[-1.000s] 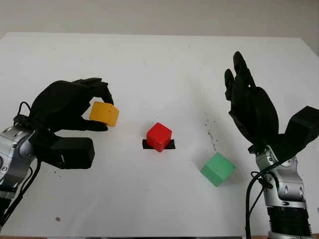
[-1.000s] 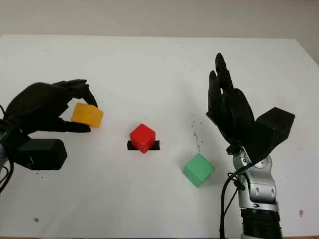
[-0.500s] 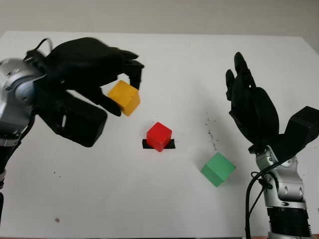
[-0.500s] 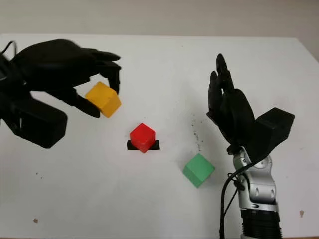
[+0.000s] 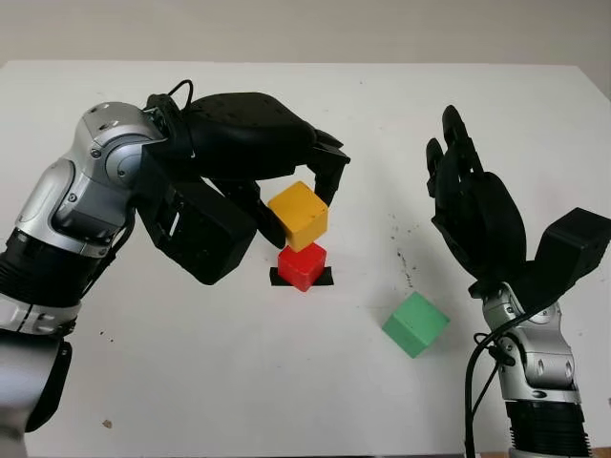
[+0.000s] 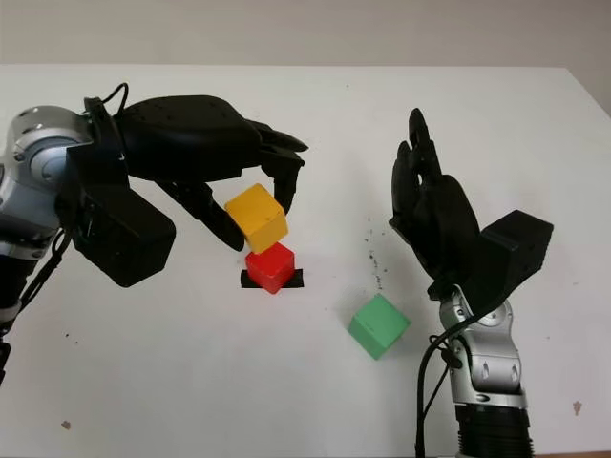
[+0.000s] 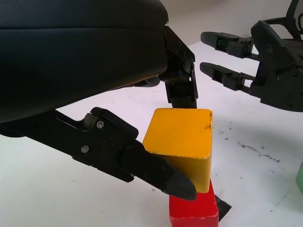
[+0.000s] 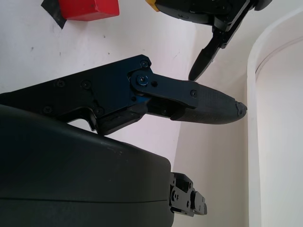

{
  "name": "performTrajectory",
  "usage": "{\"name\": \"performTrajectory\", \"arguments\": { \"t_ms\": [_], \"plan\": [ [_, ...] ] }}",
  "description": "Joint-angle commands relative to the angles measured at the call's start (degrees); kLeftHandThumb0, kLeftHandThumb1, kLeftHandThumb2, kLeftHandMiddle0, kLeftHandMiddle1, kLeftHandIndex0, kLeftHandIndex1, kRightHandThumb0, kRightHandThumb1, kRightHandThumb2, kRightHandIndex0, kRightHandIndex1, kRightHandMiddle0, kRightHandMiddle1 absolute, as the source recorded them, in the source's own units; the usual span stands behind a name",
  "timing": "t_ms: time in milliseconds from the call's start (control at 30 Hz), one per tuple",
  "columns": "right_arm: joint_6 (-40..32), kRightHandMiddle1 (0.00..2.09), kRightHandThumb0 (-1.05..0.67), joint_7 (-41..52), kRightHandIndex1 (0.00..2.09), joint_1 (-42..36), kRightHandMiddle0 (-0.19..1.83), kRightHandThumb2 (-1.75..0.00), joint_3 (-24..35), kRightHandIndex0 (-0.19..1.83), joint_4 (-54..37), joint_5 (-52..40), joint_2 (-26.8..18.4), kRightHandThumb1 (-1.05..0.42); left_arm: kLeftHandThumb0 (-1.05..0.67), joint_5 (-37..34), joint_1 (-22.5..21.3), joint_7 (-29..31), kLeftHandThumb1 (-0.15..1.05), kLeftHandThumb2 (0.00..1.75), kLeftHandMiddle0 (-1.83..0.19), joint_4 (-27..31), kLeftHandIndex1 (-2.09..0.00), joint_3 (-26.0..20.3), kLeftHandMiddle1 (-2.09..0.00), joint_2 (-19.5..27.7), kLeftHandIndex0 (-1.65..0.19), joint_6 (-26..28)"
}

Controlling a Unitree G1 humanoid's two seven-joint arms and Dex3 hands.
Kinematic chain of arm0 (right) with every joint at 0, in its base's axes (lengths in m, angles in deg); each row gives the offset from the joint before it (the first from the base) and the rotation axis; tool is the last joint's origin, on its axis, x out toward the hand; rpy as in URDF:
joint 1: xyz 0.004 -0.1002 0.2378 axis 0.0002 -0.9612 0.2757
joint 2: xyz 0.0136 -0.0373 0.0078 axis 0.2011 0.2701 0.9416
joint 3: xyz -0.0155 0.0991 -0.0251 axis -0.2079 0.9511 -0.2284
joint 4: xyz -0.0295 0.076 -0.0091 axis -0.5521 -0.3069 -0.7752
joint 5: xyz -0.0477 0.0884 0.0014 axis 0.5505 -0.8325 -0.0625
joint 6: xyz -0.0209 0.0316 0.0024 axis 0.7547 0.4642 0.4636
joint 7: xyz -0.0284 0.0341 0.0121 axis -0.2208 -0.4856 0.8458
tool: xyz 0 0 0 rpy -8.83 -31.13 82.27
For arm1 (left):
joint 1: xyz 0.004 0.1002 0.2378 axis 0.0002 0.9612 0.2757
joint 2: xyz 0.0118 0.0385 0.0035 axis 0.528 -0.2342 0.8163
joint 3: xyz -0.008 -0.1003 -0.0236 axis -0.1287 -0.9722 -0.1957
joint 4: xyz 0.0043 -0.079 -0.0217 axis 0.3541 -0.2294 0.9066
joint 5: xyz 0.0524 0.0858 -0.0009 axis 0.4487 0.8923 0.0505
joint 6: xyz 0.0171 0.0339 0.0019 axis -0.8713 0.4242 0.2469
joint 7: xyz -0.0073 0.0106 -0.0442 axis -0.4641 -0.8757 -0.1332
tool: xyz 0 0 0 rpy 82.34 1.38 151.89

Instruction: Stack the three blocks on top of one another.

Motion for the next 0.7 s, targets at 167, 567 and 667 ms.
{"name": "performTrajectory", "arguments": {
  "t_ms": [167, 567, 667],
  "plan": [
    [0.0, 0.0, -0.75, -0.1, 0.0, -0.8, -0.19, -0.59, 0.4, -0.19, -1.4, -0.5, 0.1, -1.05, -0.52, 0.0, -2.6, 1.1, 0.96, 0.06, -0.23, -3.3, -1.53, 1.5, -0.05, -1.9, -0.39, 0.2],
    [-0.5, 0.0, -0.76, -0.8, 0.0, -0.6, -0.19, -0.57, 0.1, -0.19, -2.0, -0.5, 0.5, -1.05, -0.51, 1.5, -1.3, 1.1, 0.98, 0.06, -0.23, -3.6, -1.6, 1.0, -0.05, -1.3, -0.33, 2.7],
    [-0.6, 0.0, -0.77, -1.0, 0.0, -0.6, -0.19, -0.56, 0.0, -0.19, -2.1, -0.5, 0.7, -1.05, -0.51, 1.4, -0.8, 1.5, 0.98, 0.06, -0.23, -2.9, -1.65, 1.0, -0.05, -0.8, -0.33, 3.2]
  ]
}}
